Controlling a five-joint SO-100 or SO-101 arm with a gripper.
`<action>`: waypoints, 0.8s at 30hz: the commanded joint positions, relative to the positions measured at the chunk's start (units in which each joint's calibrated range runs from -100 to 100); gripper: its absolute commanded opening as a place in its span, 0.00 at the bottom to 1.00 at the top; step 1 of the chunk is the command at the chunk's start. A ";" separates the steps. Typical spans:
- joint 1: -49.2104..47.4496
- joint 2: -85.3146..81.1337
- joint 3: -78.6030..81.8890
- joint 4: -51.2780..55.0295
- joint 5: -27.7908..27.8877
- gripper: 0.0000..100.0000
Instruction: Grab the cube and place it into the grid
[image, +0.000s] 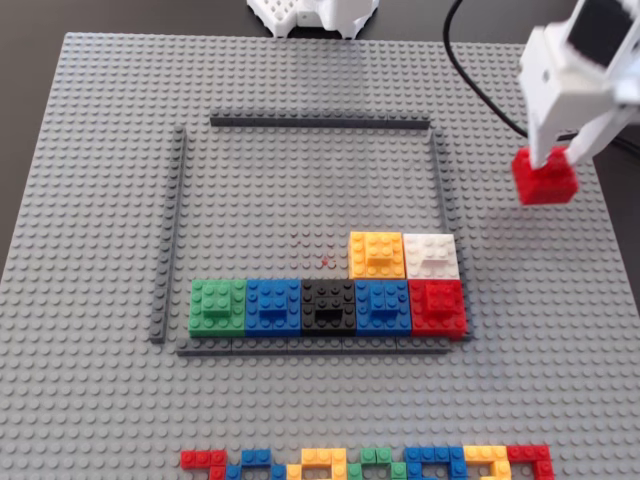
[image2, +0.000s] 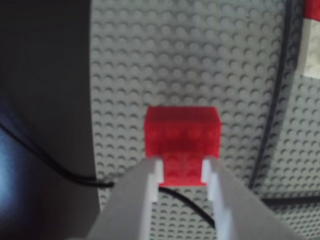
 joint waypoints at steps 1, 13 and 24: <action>0.50 -12.29 -4.30 3.35 1.07 0.00; 6.62 -37.56 22.16 2.03 5.42 0.00; 17.30 -53.73 40.37 -0.02 10.45 0.00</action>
